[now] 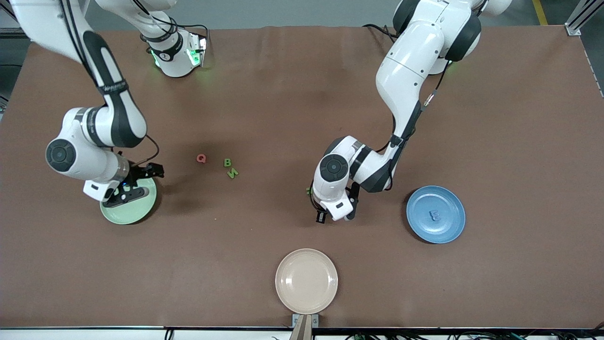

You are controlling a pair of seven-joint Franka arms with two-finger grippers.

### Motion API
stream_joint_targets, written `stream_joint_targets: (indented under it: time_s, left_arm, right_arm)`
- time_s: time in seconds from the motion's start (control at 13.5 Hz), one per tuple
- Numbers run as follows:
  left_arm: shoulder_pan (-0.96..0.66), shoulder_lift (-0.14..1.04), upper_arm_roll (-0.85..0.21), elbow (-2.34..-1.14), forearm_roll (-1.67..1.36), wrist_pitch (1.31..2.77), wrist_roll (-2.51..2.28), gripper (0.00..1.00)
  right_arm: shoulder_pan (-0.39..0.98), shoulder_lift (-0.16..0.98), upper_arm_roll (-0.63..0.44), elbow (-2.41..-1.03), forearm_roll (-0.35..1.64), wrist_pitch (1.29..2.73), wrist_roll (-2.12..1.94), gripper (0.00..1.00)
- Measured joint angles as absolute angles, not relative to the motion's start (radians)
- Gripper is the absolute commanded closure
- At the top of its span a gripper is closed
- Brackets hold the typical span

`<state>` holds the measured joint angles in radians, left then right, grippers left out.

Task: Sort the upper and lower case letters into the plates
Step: 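Grasp the green d with the left gripper while the right gripper releases G, then open the left gripper over the blue plate while the right gripper reaches q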

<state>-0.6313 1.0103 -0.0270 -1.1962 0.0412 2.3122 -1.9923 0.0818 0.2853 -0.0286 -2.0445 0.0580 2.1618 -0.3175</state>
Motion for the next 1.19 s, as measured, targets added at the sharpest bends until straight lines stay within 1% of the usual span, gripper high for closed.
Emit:
stream_joint_targets:
  time_s: [0.15, 0.3, 0.45, 0.67, 0.89, 1.04, 1.19]
  left_arm:
    - [-0.631, 1.010, -0.025, -1.192, 0.041, 2.304, -1.937, 1.00]
    - [-0.630, 1.010, -0.007, -1.186, 0.041, 2.282, -1.892, 1.00]
    - [-0.624, 1.004, 0.036, -1.181, 0.042, 2.255, -1.809, 1.00]
    - [-0.590, 0.978, 0.100, -1.182, 0.042, 2.191, -1.617, 1.00]
    - [-0.534, 0.920, 0.135, -1.185, 0.042, 2.069, -1.436, 1.00]
    - [-0.480, 0.854, 0.138, -1.231, 0.046, 2.027, -1.314, 1.00]
    - [-0.434, 0.775, 0.138, -1.334, 0.080, 2.029, -1.223, 0.98]
  right_arm:
    - [0.133, 0.239, -0.027, -2.054, 0.058, 2.123, -0.289, 0.00]
    - [0.174, 0.228, -0.025, -2.085, 0.058, 2.129, -0.283, 0.00]
    - [0.205, 0.228, -0.024, -2.121, 0.058, 2.153, -0.271, 0.00]
    - [0.230, 0.228, -0.023, -2.195, 0.058, 2.261, -0.267, 0.00]
    - [0.255, 0.228, -0.023, -2.284, 0.059, 2.371, -0.264, 0.00]
    - [0.274, 0.228, -0.022, -2.330, 0.059, 2.437, -0.254, 0.00]
    - [0.302, 0.228, -0.022, -2.371, 0.059, 2.492, -0.222, 0.00]
